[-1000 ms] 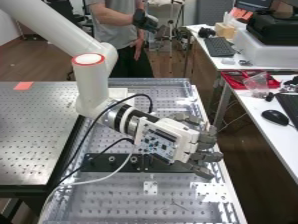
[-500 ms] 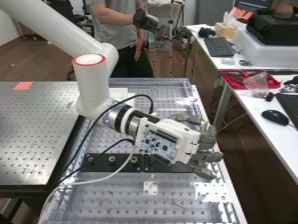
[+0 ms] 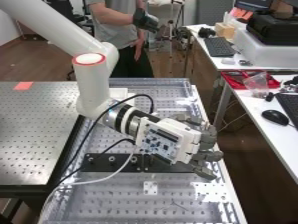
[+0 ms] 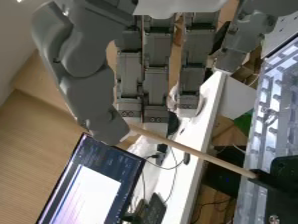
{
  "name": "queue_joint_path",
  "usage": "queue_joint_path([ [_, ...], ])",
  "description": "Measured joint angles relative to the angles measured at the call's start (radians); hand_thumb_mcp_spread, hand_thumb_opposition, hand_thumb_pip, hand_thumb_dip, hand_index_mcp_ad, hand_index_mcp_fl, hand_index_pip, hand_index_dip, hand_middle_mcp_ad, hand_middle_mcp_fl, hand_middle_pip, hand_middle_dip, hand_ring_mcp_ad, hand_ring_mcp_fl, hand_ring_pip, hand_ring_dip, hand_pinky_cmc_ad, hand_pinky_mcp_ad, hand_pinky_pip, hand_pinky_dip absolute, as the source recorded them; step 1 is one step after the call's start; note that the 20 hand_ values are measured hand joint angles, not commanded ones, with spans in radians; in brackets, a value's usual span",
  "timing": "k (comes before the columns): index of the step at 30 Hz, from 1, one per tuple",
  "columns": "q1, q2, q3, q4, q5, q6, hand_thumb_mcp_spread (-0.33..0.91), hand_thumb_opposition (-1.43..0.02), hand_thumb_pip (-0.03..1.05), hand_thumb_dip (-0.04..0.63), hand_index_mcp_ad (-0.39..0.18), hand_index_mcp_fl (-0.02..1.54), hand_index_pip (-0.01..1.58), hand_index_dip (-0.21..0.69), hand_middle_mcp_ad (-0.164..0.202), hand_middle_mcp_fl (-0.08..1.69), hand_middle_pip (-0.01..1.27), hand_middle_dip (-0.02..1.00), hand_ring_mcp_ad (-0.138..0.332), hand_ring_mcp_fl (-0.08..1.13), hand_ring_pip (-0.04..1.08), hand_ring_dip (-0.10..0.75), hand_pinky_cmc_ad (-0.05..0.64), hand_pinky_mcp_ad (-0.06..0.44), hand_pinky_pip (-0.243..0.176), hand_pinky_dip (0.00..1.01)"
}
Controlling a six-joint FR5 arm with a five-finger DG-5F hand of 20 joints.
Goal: Grab the chopstick and place it in the clear container
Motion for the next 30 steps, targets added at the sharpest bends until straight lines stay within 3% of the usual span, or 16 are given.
queue_joint_path([
  [24,-0.001,0.003,0.000,-0.008,0.004,-0.010,0.58,-0.85,0.61,0.305,-0.024,0.41,1.32,0.042,-0.021,0.66,0.76,0.67,0.070,0.60,0.09,0.510,0.314,0.234,0.000,0.18],
  [30,0.001,0.000,0.002,-0.008,0.022,-0.012,0.58,-0.90,0.59,0.300,-0.037,0.49,1.37,0.016,-0.019,0.70,0.76,0.67,0.070,0.61,0.09,0.510,0.326,0.230,-0.002,0.18],
])
